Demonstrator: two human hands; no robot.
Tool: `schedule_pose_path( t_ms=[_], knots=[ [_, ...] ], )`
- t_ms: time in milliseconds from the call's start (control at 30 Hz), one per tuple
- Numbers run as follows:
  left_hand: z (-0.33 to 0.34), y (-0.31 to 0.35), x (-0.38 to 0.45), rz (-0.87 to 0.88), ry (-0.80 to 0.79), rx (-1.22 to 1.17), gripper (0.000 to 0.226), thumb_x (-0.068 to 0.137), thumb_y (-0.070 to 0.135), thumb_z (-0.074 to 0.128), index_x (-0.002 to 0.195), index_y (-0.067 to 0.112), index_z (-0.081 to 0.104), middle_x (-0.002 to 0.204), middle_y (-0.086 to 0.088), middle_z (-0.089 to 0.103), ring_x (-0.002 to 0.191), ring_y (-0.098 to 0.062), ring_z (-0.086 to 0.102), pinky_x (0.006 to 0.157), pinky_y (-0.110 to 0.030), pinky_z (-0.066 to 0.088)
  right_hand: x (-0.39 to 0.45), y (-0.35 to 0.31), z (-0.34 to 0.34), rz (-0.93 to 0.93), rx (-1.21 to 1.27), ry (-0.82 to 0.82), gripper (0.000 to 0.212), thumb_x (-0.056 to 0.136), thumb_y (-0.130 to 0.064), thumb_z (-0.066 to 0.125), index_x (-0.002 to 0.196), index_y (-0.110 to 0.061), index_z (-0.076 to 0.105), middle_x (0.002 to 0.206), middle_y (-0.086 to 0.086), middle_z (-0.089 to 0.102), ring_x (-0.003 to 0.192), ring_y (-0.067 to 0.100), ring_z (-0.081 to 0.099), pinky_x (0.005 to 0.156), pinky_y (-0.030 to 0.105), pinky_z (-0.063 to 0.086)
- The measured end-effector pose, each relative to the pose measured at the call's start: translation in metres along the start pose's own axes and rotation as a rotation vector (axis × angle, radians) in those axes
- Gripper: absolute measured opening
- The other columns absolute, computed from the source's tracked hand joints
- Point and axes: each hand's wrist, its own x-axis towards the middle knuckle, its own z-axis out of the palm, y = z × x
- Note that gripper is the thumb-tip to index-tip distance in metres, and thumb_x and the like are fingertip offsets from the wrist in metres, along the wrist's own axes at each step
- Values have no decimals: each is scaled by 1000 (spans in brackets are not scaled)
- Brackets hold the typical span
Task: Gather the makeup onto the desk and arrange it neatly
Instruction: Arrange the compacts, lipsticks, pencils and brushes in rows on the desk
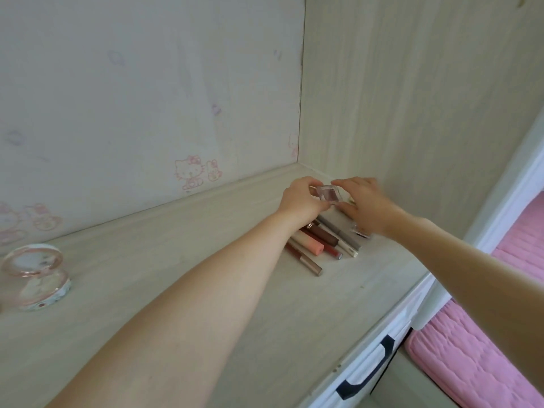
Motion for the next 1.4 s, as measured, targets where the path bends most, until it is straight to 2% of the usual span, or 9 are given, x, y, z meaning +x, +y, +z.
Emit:
schedule_pose_path(
  t_ms=[233,500,700,833,933,1000,1100,1267,1400],
  knots=[
    [-42,10,-43,-73,-6,-459,47,80,5,68,123,20,56,108,-7,69,98,-18,68,87,-30,55,-20,-45,-18,-27,149,113,49,95,-36,52,138,-15,45,137,6,51,131,29,34,106,40,31],
    [-117,-1,-134,-87,-41,-763,39,90,8,63,127,8,52,117,-14,67,105,-23,67,93,-36,53,-57,-141,-30,-130,327,72,41,94,-50,44,121,-25,61,121,-5,62,112,15,53,88,25,36],
    [-163,-23,-202,-157,55,-906,48,90,9,63,132,-5,45,118,-18,66,109,-29,64,97,-36,51,-88,-214,-32,-228,401,14,49,87,-60,40,112,-27,66,119,-9,59,114,11,53,97,30,42],
    [-189,-36,-238,-163,142,-978,42,90,9,62,124,-11,49,107,-17,67,97,-26,66,89,-33,55,-100,-257,-33,-275,424,6,54,88,-59,45,127,-24,56,128,-9,55,120,11,49,99,25,38],
    [-209,-47,-262,-157,129,-994,20,91,15,60,102,0,64,102,-17,65,98,-25,66,88,-33,55,-109,-286,-29,-373,433,-43,56,88,-54,51,137,-27,46,134,-10,51,125,11,45,102,25,35],
    [-222,-52,-277,-180,133,-1030,19,90,20,60,94,5,71,101,-16,68,100,-26,67,83,-32,56,-114,-304,-26,-443,430,-69,57,88,-48,57,140,-28,41,136,-10,49,126,11,44,103,24,34],
    [-242,-61,-300,-205,143,-1119,25,88,23,62,100,4,73,110,-19,68,100,-28,68,78,-32,57,-120,-331,-21,-491,466,-59,54,89,-36,61,139,-26,44,132,-8,51,122,13,48,104,27,37],
    [-271,-79,-336,-190,135,-1210,36,90,19,60,118,-4,63,123,-23,62,110,-31,63,86,-35,55,-132,-368,-11,-517,545,-14,47,88,-35,62,132,-28,48,128,-11,51,117,13,50,99,27,40],
    [-281,-94,-362,-207,143,-1214,35,84,20,66,112,-1,68,125,-23,61,113,-31,61,90,-35,53,-145,-396,2,-575,549,38,44,82,-33,71,122,-20,58,120,-8,55,111,16,51,92,28,44]
  ],
)
